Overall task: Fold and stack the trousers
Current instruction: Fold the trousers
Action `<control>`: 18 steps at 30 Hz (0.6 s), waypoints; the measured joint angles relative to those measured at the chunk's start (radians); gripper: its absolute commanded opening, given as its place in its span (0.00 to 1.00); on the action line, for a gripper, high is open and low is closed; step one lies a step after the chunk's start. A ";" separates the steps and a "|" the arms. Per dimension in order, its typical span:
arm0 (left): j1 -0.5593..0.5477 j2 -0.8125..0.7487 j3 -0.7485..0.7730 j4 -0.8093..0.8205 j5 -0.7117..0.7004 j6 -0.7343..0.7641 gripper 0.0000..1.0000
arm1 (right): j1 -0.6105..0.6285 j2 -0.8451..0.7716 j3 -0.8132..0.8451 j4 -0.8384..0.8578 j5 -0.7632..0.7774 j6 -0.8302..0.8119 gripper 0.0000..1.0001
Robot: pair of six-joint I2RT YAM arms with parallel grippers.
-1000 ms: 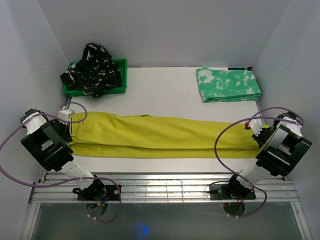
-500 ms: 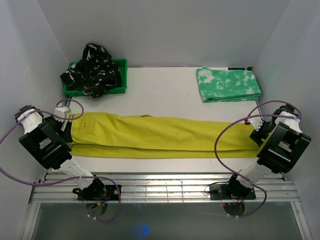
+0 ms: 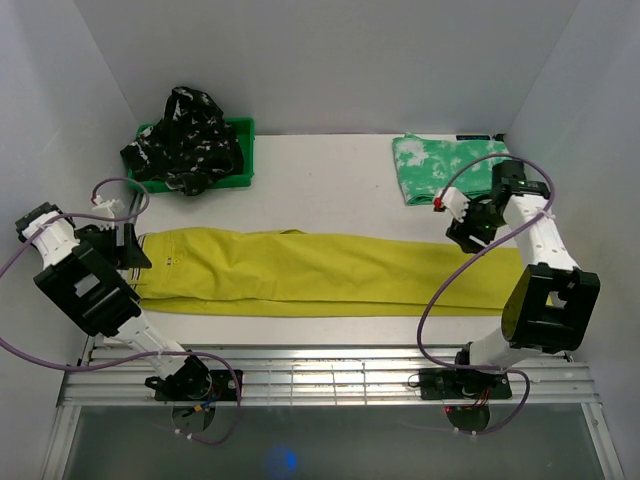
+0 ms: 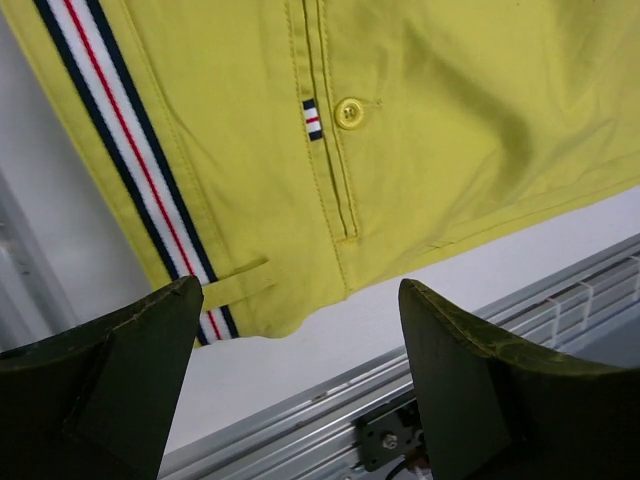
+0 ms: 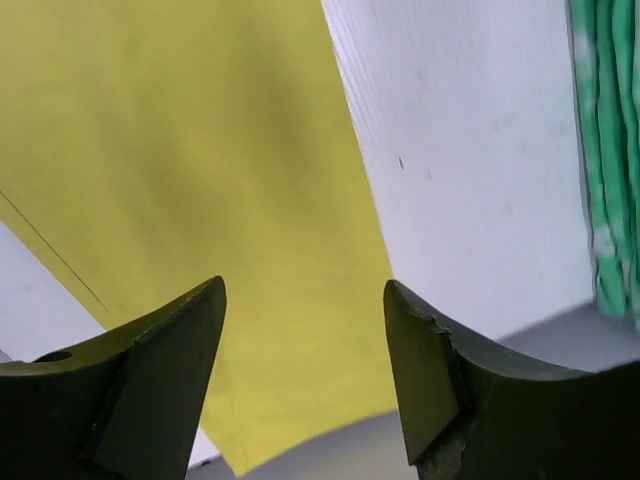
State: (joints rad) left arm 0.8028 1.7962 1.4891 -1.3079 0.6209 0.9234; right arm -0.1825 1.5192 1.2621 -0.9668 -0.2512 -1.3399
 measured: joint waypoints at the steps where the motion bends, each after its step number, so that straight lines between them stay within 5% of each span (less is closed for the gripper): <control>1: 0.001 -0.001 -0.017 -0.002 0.009 -0.015 0.91 | 0.057 0.002 -0.002 0.002 -0.012 0.027 0.68; 8: 0.002 -0.011 -0.164 0.037 0.014 -0.150 0.82 | 0.452 0.025 -0.030 0.103 -0.088 0.218 0.58; 18: 0.013 -0.043 -0.232 0.107 0.016 -0.361 0.81 | 0.844 0.071 -0.134 0.323 -0.118 0.433 0.51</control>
State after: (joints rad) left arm 0.8154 1.7527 1.2575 -1.2011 0.6369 0.5625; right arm 0.6617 1.5902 1.1286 -0.6434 -0.3691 -0.9066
